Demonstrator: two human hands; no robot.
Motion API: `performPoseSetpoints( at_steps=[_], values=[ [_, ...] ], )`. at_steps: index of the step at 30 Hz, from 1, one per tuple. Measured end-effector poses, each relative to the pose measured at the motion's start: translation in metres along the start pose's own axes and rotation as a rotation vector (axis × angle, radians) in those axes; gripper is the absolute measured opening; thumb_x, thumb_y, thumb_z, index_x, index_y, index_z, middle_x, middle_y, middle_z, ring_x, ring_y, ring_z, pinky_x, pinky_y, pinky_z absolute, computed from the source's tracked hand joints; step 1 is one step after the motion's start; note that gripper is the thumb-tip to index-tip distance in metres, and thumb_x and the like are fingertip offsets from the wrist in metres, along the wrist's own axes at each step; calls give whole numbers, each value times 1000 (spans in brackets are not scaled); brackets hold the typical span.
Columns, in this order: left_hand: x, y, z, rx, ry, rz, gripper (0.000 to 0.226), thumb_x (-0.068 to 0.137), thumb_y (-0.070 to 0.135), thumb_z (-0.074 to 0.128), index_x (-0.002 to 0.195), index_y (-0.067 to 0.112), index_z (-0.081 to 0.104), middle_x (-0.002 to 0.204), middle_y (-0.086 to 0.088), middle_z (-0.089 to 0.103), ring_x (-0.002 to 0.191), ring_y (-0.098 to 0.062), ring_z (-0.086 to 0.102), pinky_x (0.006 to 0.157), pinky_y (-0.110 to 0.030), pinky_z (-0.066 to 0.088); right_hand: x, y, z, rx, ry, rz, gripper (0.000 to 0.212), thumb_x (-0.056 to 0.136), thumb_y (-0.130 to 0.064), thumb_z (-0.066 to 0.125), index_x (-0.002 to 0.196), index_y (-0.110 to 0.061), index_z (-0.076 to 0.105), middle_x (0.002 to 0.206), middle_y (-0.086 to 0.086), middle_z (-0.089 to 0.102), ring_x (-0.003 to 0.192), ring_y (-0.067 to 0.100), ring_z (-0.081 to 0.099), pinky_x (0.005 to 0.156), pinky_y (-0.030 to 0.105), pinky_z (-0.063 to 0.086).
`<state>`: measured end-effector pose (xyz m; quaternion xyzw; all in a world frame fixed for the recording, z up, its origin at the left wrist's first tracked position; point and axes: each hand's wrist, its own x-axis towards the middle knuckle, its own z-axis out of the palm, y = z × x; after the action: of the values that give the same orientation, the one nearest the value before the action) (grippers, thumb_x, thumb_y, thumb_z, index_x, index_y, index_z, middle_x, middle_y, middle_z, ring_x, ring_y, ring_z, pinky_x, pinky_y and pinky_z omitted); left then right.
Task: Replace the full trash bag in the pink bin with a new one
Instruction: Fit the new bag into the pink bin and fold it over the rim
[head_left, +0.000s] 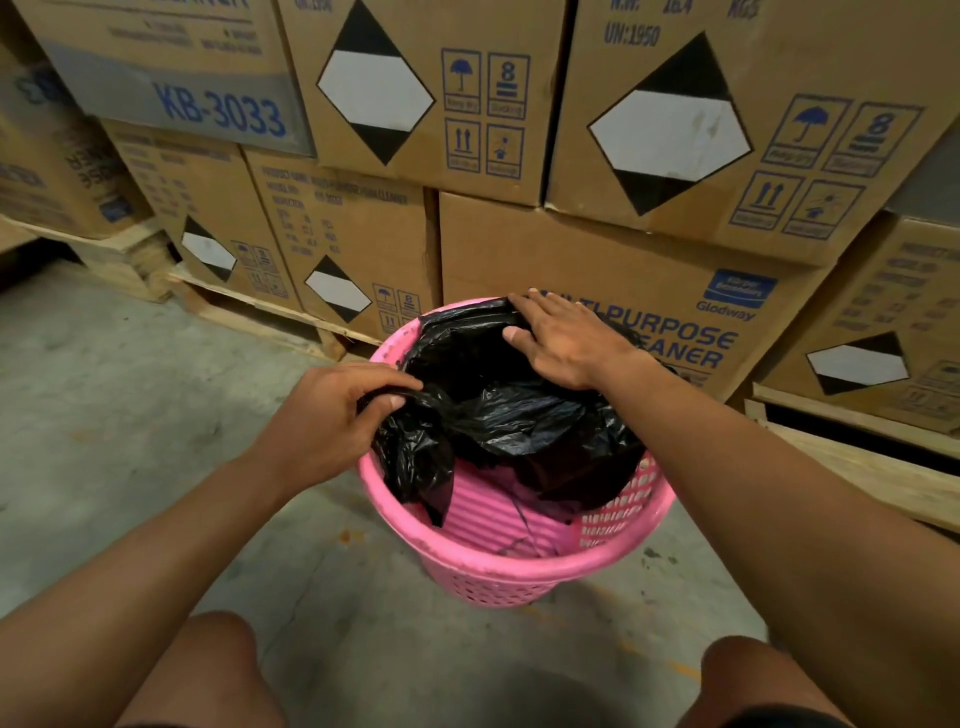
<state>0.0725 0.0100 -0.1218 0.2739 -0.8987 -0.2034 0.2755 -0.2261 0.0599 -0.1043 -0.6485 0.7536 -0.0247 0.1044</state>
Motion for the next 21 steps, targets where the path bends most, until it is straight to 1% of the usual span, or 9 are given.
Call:
performPoseSetpoints(
  at_steps=[2, 4, 6, 8, 10, 12, 15, 18, 21],
  values=[
    [-3, -2, -4, -86, 40, -96, 23, 86, 14, 75, 103, 29, 78, 96, 23, 72, 93, 9, 66, 84, -20, 56, 3, 0, 0, -12, -22, 20, 73, 104, -63, 18, 164, -22, 9, 172, 6, 3, 158, 26, 4, 126, 46, 5],
    [-4, -3, -8, -141, 39, -157, 20, 83, 16, 78, 97, 29, 80, 94, 20, 75, 92, 4, 69, 84, -26, 58, 5, 0, 1, -22, -23, 26, 75, 103, -65, 17, 164, -21, 8, 172, 6, 2, 158, 26, 4, 126, 47, 5],
    [-5, -1, -13, -185, 4, -176, 19, 82, 16, 79, 97, 28, 80, 97, 15, 76, 96, 1, 70, 87, -31, 59, 7, -1, 3, -39, 5, 22, 76, 104, -62, 19, 164, -16, 12, 172, 7, 3, 158, 26, 6, 126, 48, 9],
    [-9, 3, -16, -172, -27, -109, 20, 85, 15, 77, 101, 25, 80, 101, 14, 76, 102, 2, 68, 92, -32, 57, 10, -3, 5, -56, 49, 0, 76, 105, -59, 22, 161, -9, 19, 171, 8, 9, 157, 26, 10, 125, 49, 13],
    [-16, 7, -17, -110, -47, 2, 20, 87, 14, 75, 105, 24, 79, 106, 15, 75, 108, 4, 65, 98, -26, 52, 12, -3, 5, -55, 64, -19, 74, 106, -57, 24, 161, -8, 21, 170, 9, 15, 156, 26, 14, 124, 49, 14],
    [-23, 12, -17, -86, -73, 59, 20, 89, 15, 74, 105, 24, 79, 106, 16, 74, 106, 5, 66, 95, -20, 50, 13, -1, 5, -44, 60, -37, 69, 106, -57, 24, 163, -18, 18, 169, 9, 21, 156, 27, 17, 124, 51, 16],
    [-32, 16, -18, -98, -71, 55, 16, 88, 22, 72, 101, 23, 81, 99, 16, 75, 95, 0, 69, 85, -19, 53, 18, 1, 4, -54, 40, -33, 71, 96, -71, 14, 159, -39, 21, 167, 6, 26, 153, 31, 22, 121, 58, 20],
    [-34, 20, -19, -123, -79, -38, 23, 87, 35, 62, 97, 27, 80, 90, 17, 75, 87, -2, 70, 80, -16, 52, 24, -2, 3, -16, -7, 22, 75, 92, -78, 12, 159, -45, 16, 169, 4, 19, 155, 29, 17, 122, 58, 14],
    [-16, 26, -16, -47, -50, -170, 22, 96, 37, 53, 92, 32, 75, 77, 16, 75, 69, -2, 71, 64, -22, 54, 19, -5, 2, -20, -21, 53, 69, 97, -75, 15, 160, -46, 11, 171, 5, 10, 157, 28, 10, 124, 56, 8]
  ],
)
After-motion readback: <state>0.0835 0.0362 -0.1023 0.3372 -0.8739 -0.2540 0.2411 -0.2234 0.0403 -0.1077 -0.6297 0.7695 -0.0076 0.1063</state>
